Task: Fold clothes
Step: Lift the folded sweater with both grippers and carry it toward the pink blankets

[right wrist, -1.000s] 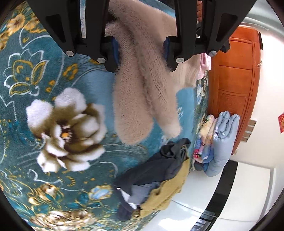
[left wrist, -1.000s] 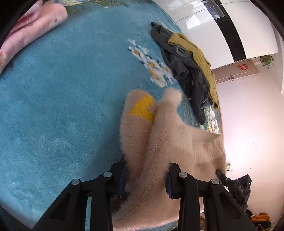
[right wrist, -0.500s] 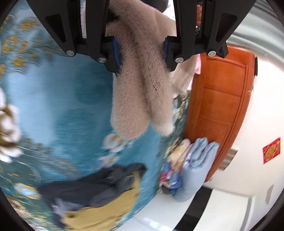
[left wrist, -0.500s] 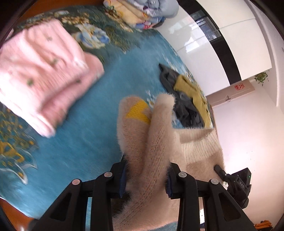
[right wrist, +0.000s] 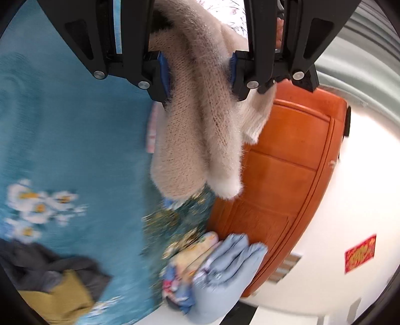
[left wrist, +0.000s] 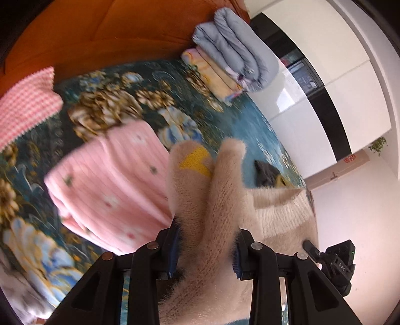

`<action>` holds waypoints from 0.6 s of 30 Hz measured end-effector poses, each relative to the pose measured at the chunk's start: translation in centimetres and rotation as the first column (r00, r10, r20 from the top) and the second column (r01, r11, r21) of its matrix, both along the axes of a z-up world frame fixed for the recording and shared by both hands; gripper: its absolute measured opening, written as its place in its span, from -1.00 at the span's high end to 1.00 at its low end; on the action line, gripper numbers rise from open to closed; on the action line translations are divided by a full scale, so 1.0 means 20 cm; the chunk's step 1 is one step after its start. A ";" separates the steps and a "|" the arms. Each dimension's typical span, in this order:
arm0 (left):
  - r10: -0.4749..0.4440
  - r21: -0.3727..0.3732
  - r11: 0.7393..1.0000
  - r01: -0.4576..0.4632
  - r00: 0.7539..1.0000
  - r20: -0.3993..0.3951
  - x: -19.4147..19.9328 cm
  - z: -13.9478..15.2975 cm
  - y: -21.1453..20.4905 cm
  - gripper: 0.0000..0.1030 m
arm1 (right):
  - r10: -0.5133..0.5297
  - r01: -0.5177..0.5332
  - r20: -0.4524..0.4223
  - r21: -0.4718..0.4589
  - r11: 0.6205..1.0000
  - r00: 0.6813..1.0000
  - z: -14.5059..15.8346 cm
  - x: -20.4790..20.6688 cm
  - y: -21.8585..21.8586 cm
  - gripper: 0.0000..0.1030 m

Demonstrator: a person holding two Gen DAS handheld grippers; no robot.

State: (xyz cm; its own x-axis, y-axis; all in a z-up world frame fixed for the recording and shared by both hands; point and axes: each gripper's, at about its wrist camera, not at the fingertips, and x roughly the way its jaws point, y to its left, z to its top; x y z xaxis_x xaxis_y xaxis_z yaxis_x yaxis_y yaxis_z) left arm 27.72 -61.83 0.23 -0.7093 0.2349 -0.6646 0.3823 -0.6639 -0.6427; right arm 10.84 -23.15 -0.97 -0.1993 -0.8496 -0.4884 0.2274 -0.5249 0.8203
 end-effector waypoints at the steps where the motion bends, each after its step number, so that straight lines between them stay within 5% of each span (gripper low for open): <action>1: 0.011 -0.009 1.000 -0.011 1.000 0.005 0.00 0.00 -0.07 0.31 | 0.015 -0.015 0.001 -0.001 1.000 1.000 0.00 0.00 -0.09 0.26; 12: 0.059 -0.169 0.985 -0.042 0.993 0.097 -0.22 -0.10 -0.47 0.32 | 0.003 -0.004 0.015 0.014 1.000 1.000 -0.20 0.05 -0.67 0.26; 18: 0.147 -0.138 0.983 -0.123 0.973 0.176 -0.23 -0.35 -0.62 0.32 | -0.007 0.002 0.077 0.064 0.998 0.997 -0.40 0.08 -0.71 0.26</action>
State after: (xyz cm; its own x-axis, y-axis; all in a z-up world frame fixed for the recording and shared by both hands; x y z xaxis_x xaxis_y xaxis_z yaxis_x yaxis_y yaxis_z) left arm 23.20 -74.16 -6.80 -0.5909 0.0515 -0.8051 0.5783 -0.6688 -0.4672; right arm 12.38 -37.39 -8.88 -0.1627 -0.8152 -0.5558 0.1627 -0.5778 0.7998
